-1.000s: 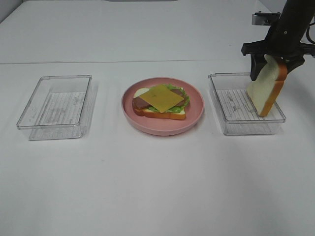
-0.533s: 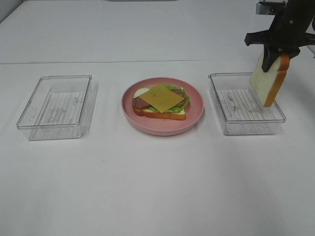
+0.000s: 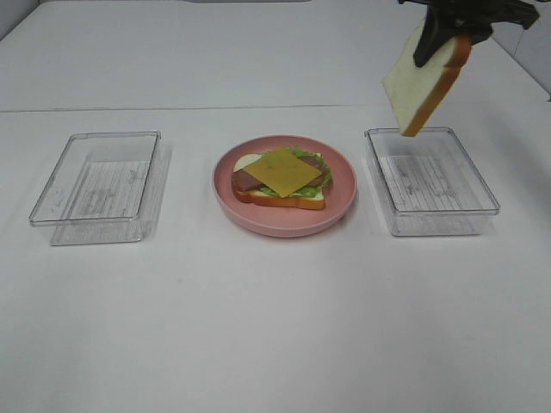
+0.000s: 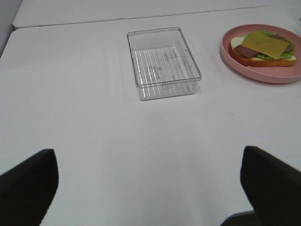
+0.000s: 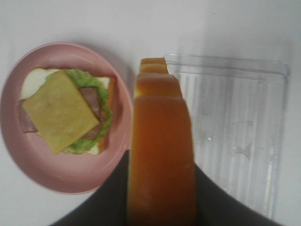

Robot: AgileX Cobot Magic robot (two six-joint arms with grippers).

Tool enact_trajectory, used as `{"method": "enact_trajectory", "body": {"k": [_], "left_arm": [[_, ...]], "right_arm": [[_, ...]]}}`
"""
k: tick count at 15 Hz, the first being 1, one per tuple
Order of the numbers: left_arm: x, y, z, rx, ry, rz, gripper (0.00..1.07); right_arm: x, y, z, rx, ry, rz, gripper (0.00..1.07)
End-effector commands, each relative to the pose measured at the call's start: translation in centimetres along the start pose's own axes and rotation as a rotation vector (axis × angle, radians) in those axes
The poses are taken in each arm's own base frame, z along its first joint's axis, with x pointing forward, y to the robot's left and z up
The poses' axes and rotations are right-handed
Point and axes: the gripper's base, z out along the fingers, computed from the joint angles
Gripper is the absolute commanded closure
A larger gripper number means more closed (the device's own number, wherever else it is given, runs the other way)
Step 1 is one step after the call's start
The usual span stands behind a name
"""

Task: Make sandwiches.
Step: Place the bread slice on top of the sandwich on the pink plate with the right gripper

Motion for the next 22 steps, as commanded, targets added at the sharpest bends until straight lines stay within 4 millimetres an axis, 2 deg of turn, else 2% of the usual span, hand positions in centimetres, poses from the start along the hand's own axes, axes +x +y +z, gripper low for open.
{"method": "enact_trajectory", "body": {"k": [1, 3, 4, 7, 15, 18, 22], "left_arm": [[0.0, -0.1, 0.0, 0.006, -0.007, -0.004, 0.04], [0.0, -0.1, 0.0, 0.006, -0.007, -0.004, 0.04], [0.0, -0.1, 0.0, 0.006, -0.007, -0.004, 0.04], [0.0, -0.1, 0.0, 0.006, -0.007, -0.004, 0.04], [0.0, -0.1, 0.0, 0.006, -0.007, -0.004, 0.04], [0.0, -0.1, 0.0, 0.006, -0.007, -0.004, 0.04], [0.0, -0.1, 0.0, 0.006, -0.007, -0.004, 0.04]], "right_arm": [[0.1, 4.3, 1.5, -0.062, -0.003, -0.084, 1.07], [0.4, 6.7, 3.0, -0.126, 0.014, -0.115, 1.07], [0.7, 8.4, 4.7, -0.202, 0.035, -0.121, 1.07], [0.8, 10.2, 6.6, -0.368, 0.038, -0.083, 1.07], [1.8, 9.9, 13.7, -0.432, 0.117, -0.020, 1.07], [1.6, 9.9, 13.9, -0.432, 0.092, -0.017, 1.07], [2.0, 9.7, 15.1, -0.431, 0.121, -0.007, 1.07]]}}
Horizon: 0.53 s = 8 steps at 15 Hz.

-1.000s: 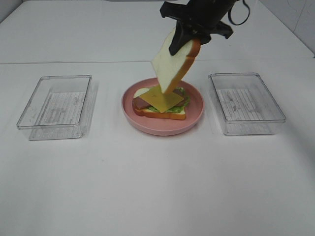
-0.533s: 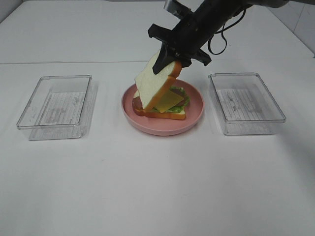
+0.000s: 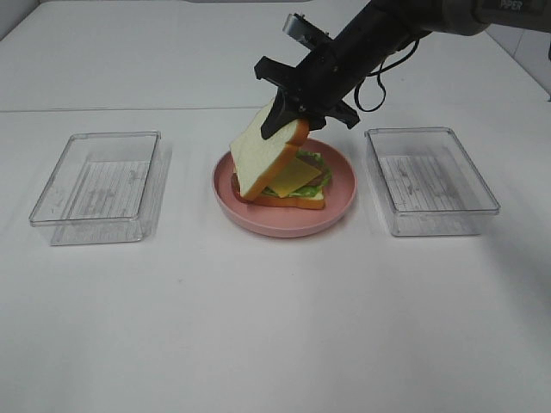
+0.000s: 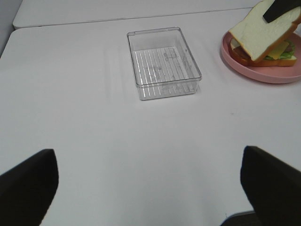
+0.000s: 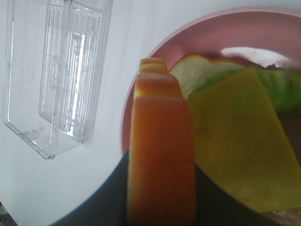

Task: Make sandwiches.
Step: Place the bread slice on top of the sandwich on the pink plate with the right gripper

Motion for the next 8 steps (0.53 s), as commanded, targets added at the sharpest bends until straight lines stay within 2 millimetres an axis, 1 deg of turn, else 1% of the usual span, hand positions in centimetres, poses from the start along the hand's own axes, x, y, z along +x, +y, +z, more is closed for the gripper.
{"method": "enact_trajectory", "body": {"k": [1, 2, 3, 4, 5, 6, 7, 8], "left_arm": [[0.0, -0.1, 0.0, 0.006, -0.007, -0.004, 0.04], [0.0, -0.1, 0.0, 0.006, -0.007, -0.004, 0.04], [0.0, -0.1, 0.0, 0.006, -0.007, -0.004, 0.04], [0.0, -0.1, 0.0, 0.006, -0.007, -0.004, 0.04], [0.0, -0.1, 0.0, 0.006, -0.007, -0.004, 0.04], [0.0, -0.1, 0.0, 0.006, -0.007, -0.004, 0.04], [0.0, -0.1, 0.0, 0.006, -0.007, -0.004, 0.04], [0.0, -0.1, 0.0, 0.006, -0.007, -0.004, 0.04]], "right_arm": [[0.2, -0.4, 0.7, 0.011, 0.017, -0.013, 1.07], [0.2, -0.7, 0.7, 0.037, 0.017, -0.029, 0.94], [0.2, -0.9, 0.7, 0.059, 0.018, -0.042, 0.72], [0.2, -1.1, 0.7, 0.086, 0.023, -0.060, 0.47], [0.2, -1.2, 0.7, 0.097, 0.025, -0.068, 0.34], [0.3, -1.2, 0.6, 0.116, 0.029, -0.096, 0.15], [0.2, -0.9, -0.1, 0.147, 0.025, -0.150, 0.10], [0.1, -0.7, -0.4, 0.152, 0.021, -0.170, 0.10]]}}
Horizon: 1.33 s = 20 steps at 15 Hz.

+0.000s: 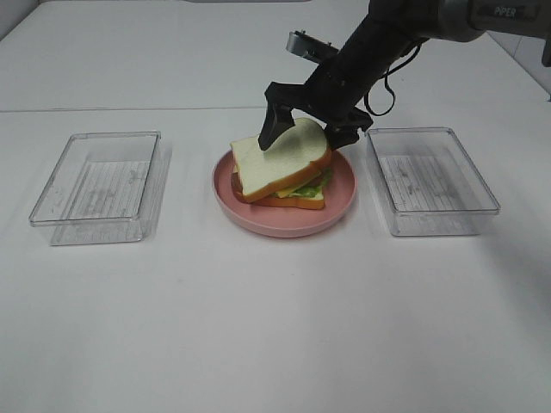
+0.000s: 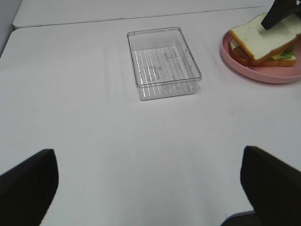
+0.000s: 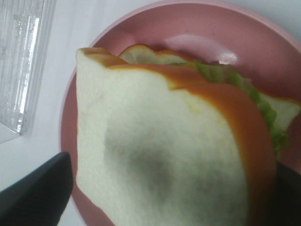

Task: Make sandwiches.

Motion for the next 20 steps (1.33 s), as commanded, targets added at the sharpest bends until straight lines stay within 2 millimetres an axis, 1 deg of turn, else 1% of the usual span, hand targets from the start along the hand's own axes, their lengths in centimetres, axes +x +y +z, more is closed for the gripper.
{"method": "enact_trajectory", "body": {"k": [1, 2, 3, 4, 5, 6, 7, 9, 10, 11, 12, 13, 14, 15, 16, 17, 18, 19, 20], "left_arm": [[0.0, -0.1, 0.0, 0.006, -0.007, -0.004, 0.04], [0.0, -0.1, 0.0, 0.006, -0.007, -0.004, 0.04], [0.0, -0.1, 0.0, 0.006, -0.007, -0.004, 0.04], [0.0, -0.1, 0.0, 0.006, -0.007, -0.004, 0.04], [0.0, -0.1, 0.0, 0.006, -0.007, -0.004, 0.04], [0.0, -0.1, 0.0, 0.006, -0.007, -0.004, 0.04], [0.0, -0.1, 0.0, 0.006, -0.007, -0.004, 0.04], [0.0, -0.1, 0.0, 0.006, -0.007, -0.004, 0.04], [0.0, -0.1, 0.0, 0.006, -0.007, -0.004, 0.04], [0.0, -0.1, 0.0, 0.006, -0.007, -0.004, 0.04], [0.0, -0.1, 0.0, 0.006, -0.007, -0.004, 0.04], [0.0, -0.1, 0.0, 0.006, -0.007, -0.004, 0.04], [0.0, -0.1, 0.0, 0.006, -0.007, -0.004, 0.04], [0.0, -0.1, 0.0, 0.006, -0.007, -0.004, 0.04], [0.0, -0.1, 0.0, 0.006, -0.007, -0.004, 0.04], [0.0, -0.1, 0.0, 0.006, -0.007, -0.004, 0.04], [0.0, -0.1, 0.0, 0.006, -0.007, -0.004, 0.04], [0.0, -0.1, 0.0, 0.006, -0.007, -0.004, 0.04], [0.0, -0.1, 0.0, 0.006, -0.007, -0.004, 0.04]], "right_arm": [[-0.3, 0.7, -1.6, 0.043, -0.021, -0.086, 0.10], [-0.4, 0.6, -2.6, 0.094, -0.029, -0.122, 0.10], [-0.6, 0.6, -4.3, 0.183, -0.040, -0.155, 0.10], [-0.6, 0.5, -5.5, 0.240, -0.039, -0.162, 0.10], [-0.6, 0.5, -6.1, 0.267, -0.035, -0.167, 0.10], [-0.4, 0.6, -7.4, 0.312, -0.016, -0.173, 0.10], [0.2, 1.1, -9.8, 0.362, 0.022, -0.170, 0.10], [1.0, 1.8, -12.9, 0.422, 0.053, -0.162, 0.11], [1.1, 2.0, -13.8, 0.437, 0.050, -0.158, 0.11], [1.7, 2.7, -16.4, 0.473, 0.041, -0.131, 0.11], [2.2, 3.4, -18.1, 0.480, 0.010, -0.126, 0.11], [2.8, 3.9, -19.6, 0.488, -0.013, -0.120, 0.11], [3.3, 4.1, -20.3, 0.495, -0.021, -0.118, 0.11], [5.8, 4.7, -22.7, 0.531, -0.029, -0.103, 0.11], [6.5, 4.7, -23.1, 0.538, -0.026, -0.098, 0.11], [8.2, 4.9, -23.9, 0.548, -0.014, -0.087, 0.11], [9.0, 4.8, -23.8, 0.554, 0.002, -0.080, 0.11], [12.9, 4.8, -24.8, 0.575, 0.032, -0.066, 0.11], [13.7, 4.8, -24.9, 0.578, 0.034, -0.062, 0.11]]}}
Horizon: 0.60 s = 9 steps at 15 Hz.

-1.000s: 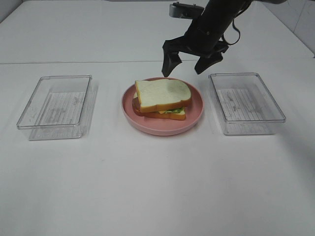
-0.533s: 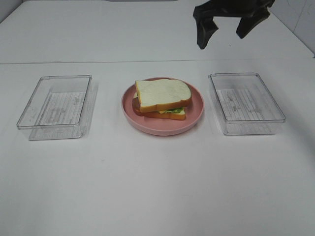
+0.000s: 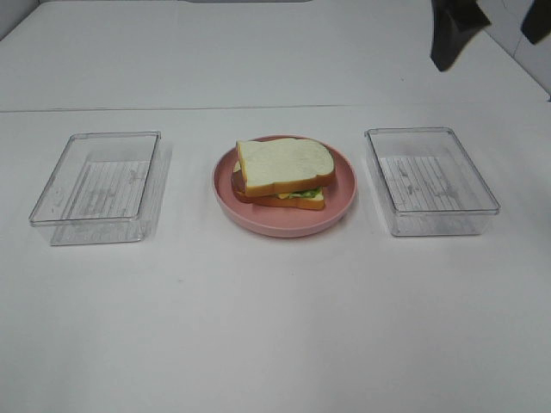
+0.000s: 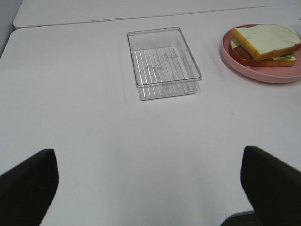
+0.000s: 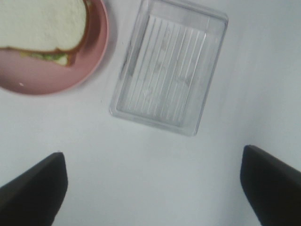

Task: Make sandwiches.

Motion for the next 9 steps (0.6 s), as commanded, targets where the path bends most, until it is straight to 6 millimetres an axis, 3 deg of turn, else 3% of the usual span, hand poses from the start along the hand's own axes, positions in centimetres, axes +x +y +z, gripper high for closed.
{"method": "enact_trajectory", "body": {"k": [1, 2, 3, 6, 7, 9], "left_arm": [[0.0, -0.1, 0.0, 0.006, -0.007, -0.004, 0.04], [0.0, -0.1, 0.0, 0.006, -0.007, -0.004, 0.04], [0.0, -0.1, 0.0, 0.006, -0.007, -0.004, 0.04], [0.0, -0.1, 0.0, 0.006, -0.007, -0.004, 0.04], [0.0, -0.1, 0.0, 0.006, -0.007, -0.004, 0.04], [0.0, -0.1, 0.0, 0.006, -0.007, -0.004, 0.04]], "right_arm": [[5.2, -0.1, -1.2, 0.020, 0.124, 0.026, 0.11], [6.0, -0.1, -1.4, 0.020, 0.117, 0.033, 0.11], [9.7, 0.0, -2.3, 0.024, 0.086, 0.065, 0.11], [12.9, -0.2, -3.4, 0.040, 0.064, 0.092, 0.11], [15.4, -0.3, -4.1, 0.060, 0.041, 0.099, 0.11], [17.8, -0.5, -5.1, 0.075, -0.003, 0.123, 0.11]]}}
